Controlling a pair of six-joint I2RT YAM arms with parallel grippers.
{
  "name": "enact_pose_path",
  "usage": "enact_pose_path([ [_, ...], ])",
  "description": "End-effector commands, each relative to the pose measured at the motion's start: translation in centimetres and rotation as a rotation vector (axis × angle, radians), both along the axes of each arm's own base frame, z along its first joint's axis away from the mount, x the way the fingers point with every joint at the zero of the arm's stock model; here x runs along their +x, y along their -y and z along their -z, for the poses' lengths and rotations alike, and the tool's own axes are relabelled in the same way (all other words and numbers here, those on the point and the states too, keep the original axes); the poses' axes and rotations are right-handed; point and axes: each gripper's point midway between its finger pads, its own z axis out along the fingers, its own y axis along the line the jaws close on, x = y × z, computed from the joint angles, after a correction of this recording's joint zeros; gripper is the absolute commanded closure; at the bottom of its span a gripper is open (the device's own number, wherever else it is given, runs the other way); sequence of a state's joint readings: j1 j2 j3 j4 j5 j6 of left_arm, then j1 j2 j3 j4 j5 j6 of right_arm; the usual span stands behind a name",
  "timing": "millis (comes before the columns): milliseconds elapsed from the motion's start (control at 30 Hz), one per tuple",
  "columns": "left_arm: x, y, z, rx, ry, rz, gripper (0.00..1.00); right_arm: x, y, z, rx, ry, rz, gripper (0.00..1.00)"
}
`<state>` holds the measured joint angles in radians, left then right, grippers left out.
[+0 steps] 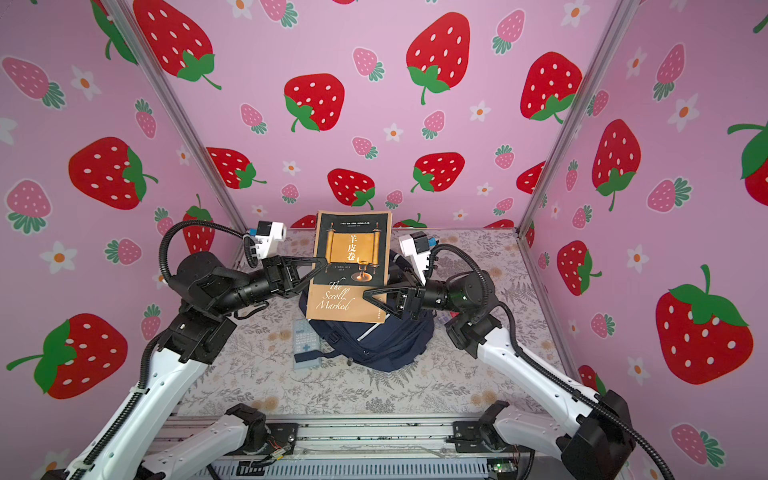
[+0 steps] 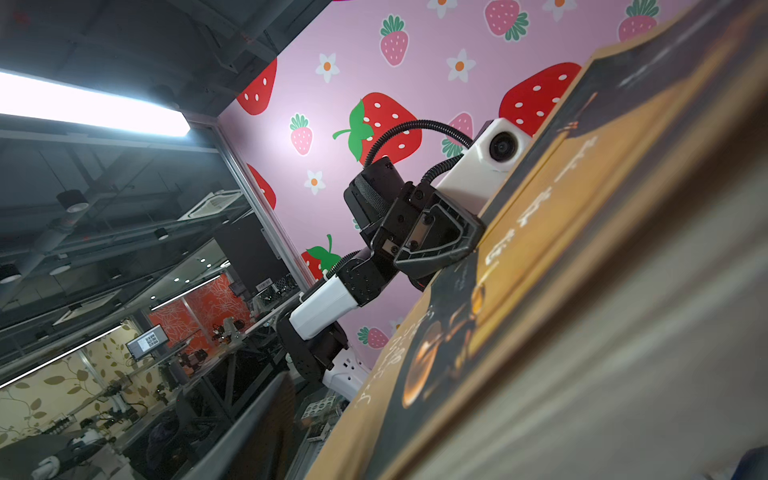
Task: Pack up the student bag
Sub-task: 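Hold the brown book upright above the backpack with both grippers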
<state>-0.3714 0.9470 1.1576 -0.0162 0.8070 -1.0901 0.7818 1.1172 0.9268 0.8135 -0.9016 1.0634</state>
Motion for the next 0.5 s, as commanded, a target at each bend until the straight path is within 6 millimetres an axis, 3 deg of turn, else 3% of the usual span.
enact_pose_path([
  [0, -0.7, -0.4, -1.1, 0.056, 0.098, -0.013, 1.00, -0.7, 0.7, -1.8, 0.039, 0.074, 0.027, 0.42],
  [300, -1.3, -0.3, 0.7, 0.146, 0.137, 0.012, 1.00, 2.4, 0.2, 0.1, -0.023, -0.014, 0.136, 0.63],
  [467, -1.4, -0.3, 1.9, 0.181, 0.140, 0.028, 1.00, 3.1, 0.3, 0.8, -0.033, -0.027, 0.157, 0.70],
])
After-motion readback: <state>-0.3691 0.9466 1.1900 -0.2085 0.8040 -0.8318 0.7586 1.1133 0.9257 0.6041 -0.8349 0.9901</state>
